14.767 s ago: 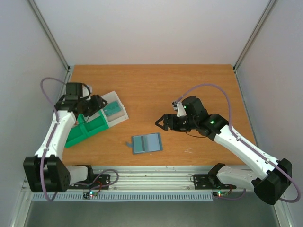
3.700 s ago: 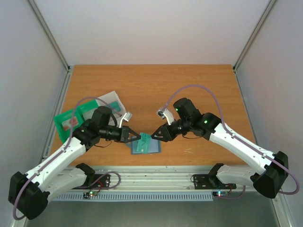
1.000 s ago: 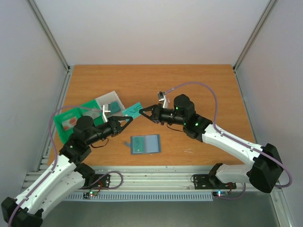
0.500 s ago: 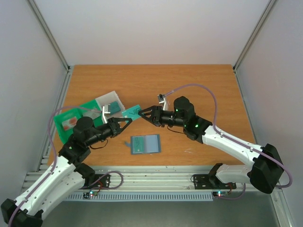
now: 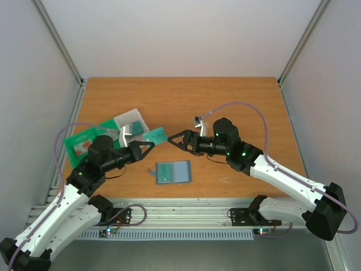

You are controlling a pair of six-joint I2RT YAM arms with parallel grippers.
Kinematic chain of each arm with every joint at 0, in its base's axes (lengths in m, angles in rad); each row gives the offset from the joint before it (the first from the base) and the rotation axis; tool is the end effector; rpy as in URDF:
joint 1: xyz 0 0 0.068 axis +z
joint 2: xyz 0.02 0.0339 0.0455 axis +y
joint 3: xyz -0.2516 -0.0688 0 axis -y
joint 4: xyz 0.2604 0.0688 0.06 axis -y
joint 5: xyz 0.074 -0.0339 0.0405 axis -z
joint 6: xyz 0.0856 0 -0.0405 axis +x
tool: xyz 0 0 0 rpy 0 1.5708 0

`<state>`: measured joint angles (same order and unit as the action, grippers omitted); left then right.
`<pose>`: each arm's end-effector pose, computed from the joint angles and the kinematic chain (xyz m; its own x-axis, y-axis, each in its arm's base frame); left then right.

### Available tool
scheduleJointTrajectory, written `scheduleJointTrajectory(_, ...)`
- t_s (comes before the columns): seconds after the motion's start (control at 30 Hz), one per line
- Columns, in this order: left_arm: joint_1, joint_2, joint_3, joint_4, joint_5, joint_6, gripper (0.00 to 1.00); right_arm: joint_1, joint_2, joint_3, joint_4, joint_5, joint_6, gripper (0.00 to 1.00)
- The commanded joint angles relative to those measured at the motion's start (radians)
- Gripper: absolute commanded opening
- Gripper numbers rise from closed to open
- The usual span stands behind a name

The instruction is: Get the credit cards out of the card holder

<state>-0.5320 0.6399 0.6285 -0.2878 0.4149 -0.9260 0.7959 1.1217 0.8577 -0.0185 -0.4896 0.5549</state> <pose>0.1762 -0.1438 0.2759 -0.7890 -0.3843 -0.4794 0.2755 0.4761 -0.8351 0.1961 0.2578 0.2884 -0.6645 -0.0140 -0.7472 -0.7018 0.3555 0.6174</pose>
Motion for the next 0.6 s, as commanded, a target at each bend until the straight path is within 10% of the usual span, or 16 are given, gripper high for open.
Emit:
scheduleJointTrajectory(0.0,0.016,0.027,0.043,-0.043,-0.049,0.061,0.01,0.005,-0.04,-0.014,-0.078,-0.001,-0.072,0.98)
scheduleJointTrajectory(0.57,0.276,0.277,0.169,-0.287,-0.037,0.193,0.0,0.003,-0.055,0.029,-0.204,0.006,-0.141,0.98)
